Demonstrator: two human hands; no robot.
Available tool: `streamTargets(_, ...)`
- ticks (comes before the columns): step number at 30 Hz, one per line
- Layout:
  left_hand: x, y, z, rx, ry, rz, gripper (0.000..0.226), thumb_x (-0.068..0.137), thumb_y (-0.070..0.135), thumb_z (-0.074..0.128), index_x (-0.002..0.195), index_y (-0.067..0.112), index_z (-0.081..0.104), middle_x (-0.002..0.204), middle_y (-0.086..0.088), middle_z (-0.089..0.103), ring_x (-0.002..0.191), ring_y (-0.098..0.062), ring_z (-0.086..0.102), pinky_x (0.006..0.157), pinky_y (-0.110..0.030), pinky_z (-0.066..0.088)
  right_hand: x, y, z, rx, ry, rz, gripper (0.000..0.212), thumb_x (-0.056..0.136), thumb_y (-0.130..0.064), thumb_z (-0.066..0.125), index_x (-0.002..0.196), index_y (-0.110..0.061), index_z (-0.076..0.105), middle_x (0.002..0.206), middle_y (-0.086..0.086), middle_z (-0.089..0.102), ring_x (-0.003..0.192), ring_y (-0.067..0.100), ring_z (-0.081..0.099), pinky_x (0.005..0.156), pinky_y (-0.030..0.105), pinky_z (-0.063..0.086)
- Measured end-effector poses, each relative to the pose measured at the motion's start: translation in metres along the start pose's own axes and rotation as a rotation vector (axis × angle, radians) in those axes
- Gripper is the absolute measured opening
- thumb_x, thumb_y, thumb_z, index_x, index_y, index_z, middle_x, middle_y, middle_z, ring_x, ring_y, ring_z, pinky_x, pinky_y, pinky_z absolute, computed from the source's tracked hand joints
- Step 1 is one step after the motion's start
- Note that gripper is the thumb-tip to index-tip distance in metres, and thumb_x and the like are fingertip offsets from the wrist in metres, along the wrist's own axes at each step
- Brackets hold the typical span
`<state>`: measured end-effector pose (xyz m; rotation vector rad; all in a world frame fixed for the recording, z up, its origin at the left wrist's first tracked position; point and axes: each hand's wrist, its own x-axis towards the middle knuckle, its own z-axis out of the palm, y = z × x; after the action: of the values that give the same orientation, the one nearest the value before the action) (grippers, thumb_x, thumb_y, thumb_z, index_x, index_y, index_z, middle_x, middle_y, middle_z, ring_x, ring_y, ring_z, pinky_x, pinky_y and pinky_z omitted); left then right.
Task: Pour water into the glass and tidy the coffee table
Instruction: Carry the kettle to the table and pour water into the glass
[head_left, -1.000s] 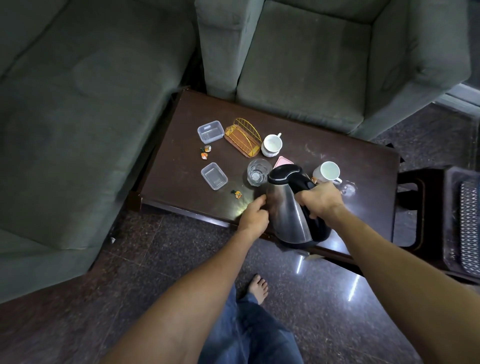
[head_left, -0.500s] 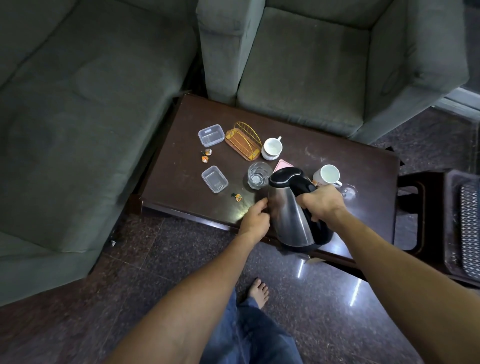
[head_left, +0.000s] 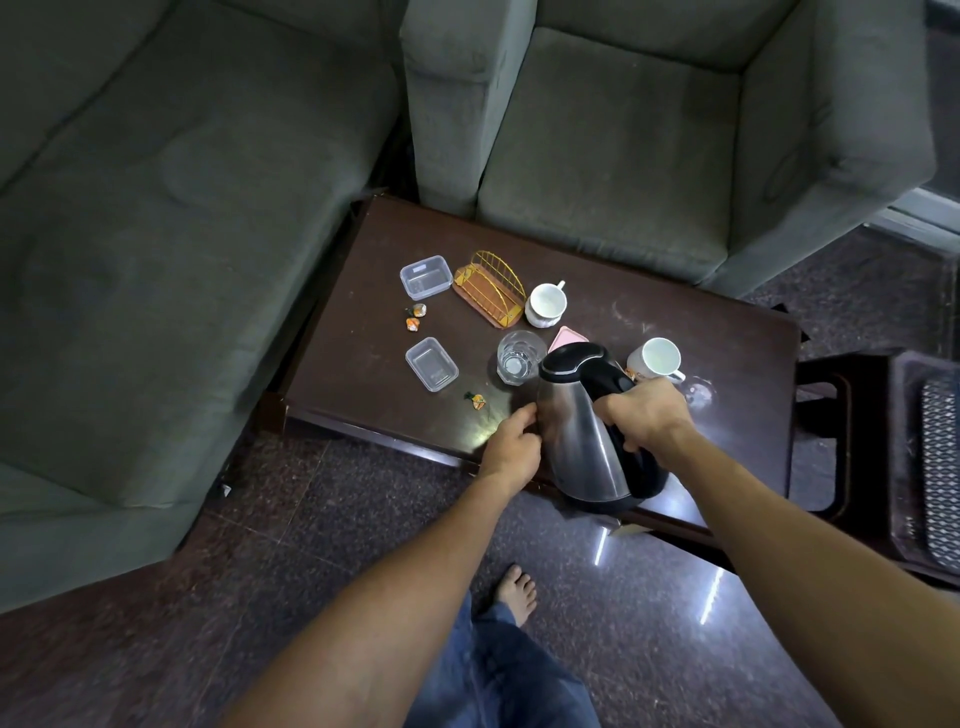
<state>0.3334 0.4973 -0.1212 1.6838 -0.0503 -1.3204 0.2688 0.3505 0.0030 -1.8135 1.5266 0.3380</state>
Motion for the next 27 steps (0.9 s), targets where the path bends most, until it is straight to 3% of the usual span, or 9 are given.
streamTargets(4, -0.0057, 0.0030, -0.0012, 0.025, -0.013, 0.009, 0.062, 0.078, 0.015, 0.041, 0.127, 0.050, 0.056, 0.122, 0.027, 0.061, 0.127, -0.015, 0.059, 0.114, -0.045, 0.045, -0.0002, -0.0003, 0.0001, -0.004, -0.004, 0.004, 0.013, 0.067, -0.020, 0.065, 0.063, -0.007, 0.064, 0.049, 0.006, 0.063, 0.040, 0.024, 0.060, 0.052, 0.027, 0.053)
streamTargets(8, -0.0051, 0.0026, -0.0011, 0.023, 0.002, -0.001, 0.068, 0.078, 0.016, 0.041, 0.142, 0.034, 0.055, 0.135, 0.018, 0.061, 0.130, -0.017, 0.057, 0.115, -0.046, 0.043, 0.0005, -0.0005, 0.0008, -0.002, -0.005, 0.011, 0.016, 0.066, -0.021, 0.065, 0.067, -0.005, 0.066, 0.052, 0.008, 0.066, 0.041, 0.025, 0.063, 0.050, 0.028, 0.054)
streamTargets(14, -0.0060, 0.0046, -0.0033, 0.027, 0.011, 0.004, 0.066, 0.083, 0.012, 0.042, 0.145, 0.031, 0.053, 0.143, 0.012, 0.059, 0.131, -0.018, 0.057, 0.115, -0.046, 0.043, 0.0014, -0.0009, 0.0036, 0.010, -0.005, 0.009, 0.016, 0.065, -0.020, 0.064, 0.066, -0.004, 0.066, 0.049, 0.008, 0.064, 0.040, 0.026, 0.062, 0.052, 0.030, 0.055)
streamTargets(18, -0.0064, 0.0039, -0.0048, 0.035, 0.011, 0.002, 0.064, 0.082, 0.013, 0.042, 0.141, 0.035, 0.055, 0.128, 0.021, 0.060, 0.129, -0.018, 0.057, 0.114, -0.046, 0.044, 0.0015, -0.0024, 0.0053, 0.014, -0.003, 0.010, 0.016, 0.065, -0.020, 0.065, 0.066, -0.004, 0.065, 0.050, 0.008, 0.064, 0.040, 0.026, 0.061, 0.050, 0.029, 0.054)
streamTargets(23, -0.0064, 0.0059, -0.0059, 0.034, 0.007, 0.034, 0.062, 0.086, 0.007, 0.042, 0.141, 0.031, 0.057, 0.126, 0.020, 0.061, 0.128, -0.019, 0.058, 0.113, -0.045, 0.045, 0.0022, -0.0020, 0.0057, 0.002, -0.002, 0.014, 0.016, 0.067, -0.020, 0.065, 0.068, -0.004, 0.065, 0.051, 0.008, 0.065, 0.040, 0.026, 0.062, 0.049, 0.027, 0.051)
streamTargets(27, -0.0043, 0.0048, -0.0055, 0.018, 0.000, 0.038, 0.060, 0.087, 0.001, 0.041, 0.127, 0.040, 0.063, 0.101, 0.040, 0.060, 0.123, -0.020, 0.061, 0.113, -0.048, 0.046, 0.0027, -0.0024, 0.0059, 0.010, 0.003, 0.015, 0.014, 0.065, -0.020, 0.066, 0.067, -0.007, 0.064, 0.053, 0.007, 0.063, 0.039, 0.025, 0.059, 0.050, 0.028, 0.052)
